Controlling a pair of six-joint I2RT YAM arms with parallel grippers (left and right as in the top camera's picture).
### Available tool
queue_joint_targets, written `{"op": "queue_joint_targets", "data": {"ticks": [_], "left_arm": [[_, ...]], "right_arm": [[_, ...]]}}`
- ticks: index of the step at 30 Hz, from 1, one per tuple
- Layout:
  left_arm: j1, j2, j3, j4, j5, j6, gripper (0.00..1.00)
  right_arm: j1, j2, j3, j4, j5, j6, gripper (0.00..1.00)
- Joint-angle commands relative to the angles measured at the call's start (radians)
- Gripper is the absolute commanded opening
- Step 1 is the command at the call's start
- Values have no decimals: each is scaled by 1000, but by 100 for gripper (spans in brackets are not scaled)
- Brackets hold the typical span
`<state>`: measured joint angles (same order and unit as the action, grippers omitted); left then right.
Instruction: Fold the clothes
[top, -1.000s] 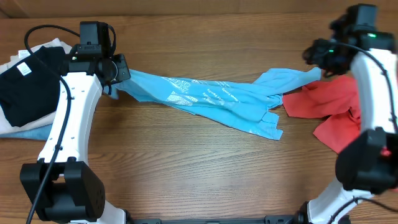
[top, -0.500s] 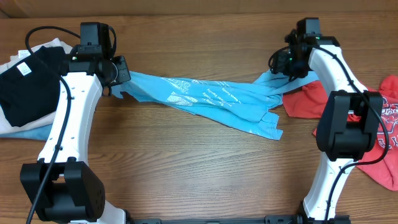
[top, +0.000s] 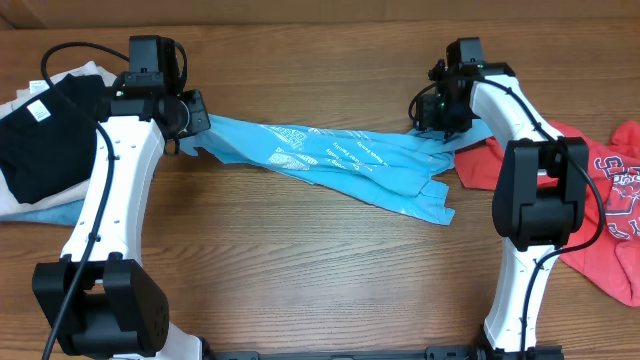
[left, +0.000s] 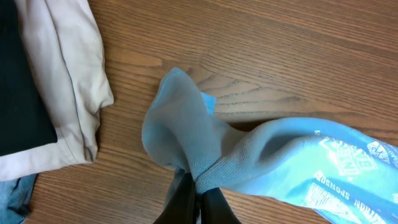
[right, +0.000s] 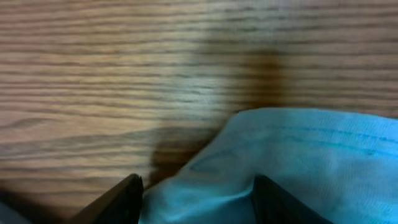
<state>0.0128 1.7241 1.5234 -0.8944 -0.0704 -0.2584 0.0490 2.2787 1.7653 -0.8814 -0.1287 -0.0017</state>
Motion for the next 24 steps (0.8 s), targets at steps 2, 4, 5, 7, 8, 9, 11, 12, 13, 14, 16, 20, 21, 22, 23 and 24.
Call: {"op": "queue_joint_targets", "data": {"ticks": [2,4,5,7,8,9,11,12,13,14,16,20,21,22,23,24], "left_arm": [[-6,-4,12,0,13,11,4],[-6,-4,12,0,12,11,4],[-6,-4,12,0,12,11,4],[-6,-4,13,2,7,13,4],[-6,-6,16,2,3,13,4],[-1,-6,25,1,-3,13,4],[11,-13,55,1,-10,13,4],[20,-19,74,1,-10,17,4],[30,-26,101,-3,-10,20,4],[39,-34,127,-9,-10,21,4],[57,-50,183,-27,-7,30,4],[86,-88,294,-83,-7,40,4],[92,-101,315,-97,-7,47,4],[97,-114,332,-106,-7,54,4],[103,-129,347,-117,-8,54,4],[110,-144,360,-125,-8,54,4]], "right_arm": [[-3,33,1,-2,8,2,28],[-3,33,4,-3,8,4,4],[-3,30,9,-7,8,14,4],[-3,22,31,-27,8,33,4],[-5,11,54,-48,8,37,4],[-8,-1,80,-71,8,40,4],[-21,-31,151,-123,16,41,4],[-27,-48,196,-153,33,56,4],[-36,-68,254,-188,50,68,4],[-42,-85,307,-220,61,76,4],[-51,-119,414,-285,72,81,4],[-62,-175,615,-427,88,81,4],[-64,-187,656,-463,99,82,4],[-64,-199,696,-504,114,89,4],[-64,-211,724,-536,128,93,4],[-64,-225,747,-565,147,106,4]]}}
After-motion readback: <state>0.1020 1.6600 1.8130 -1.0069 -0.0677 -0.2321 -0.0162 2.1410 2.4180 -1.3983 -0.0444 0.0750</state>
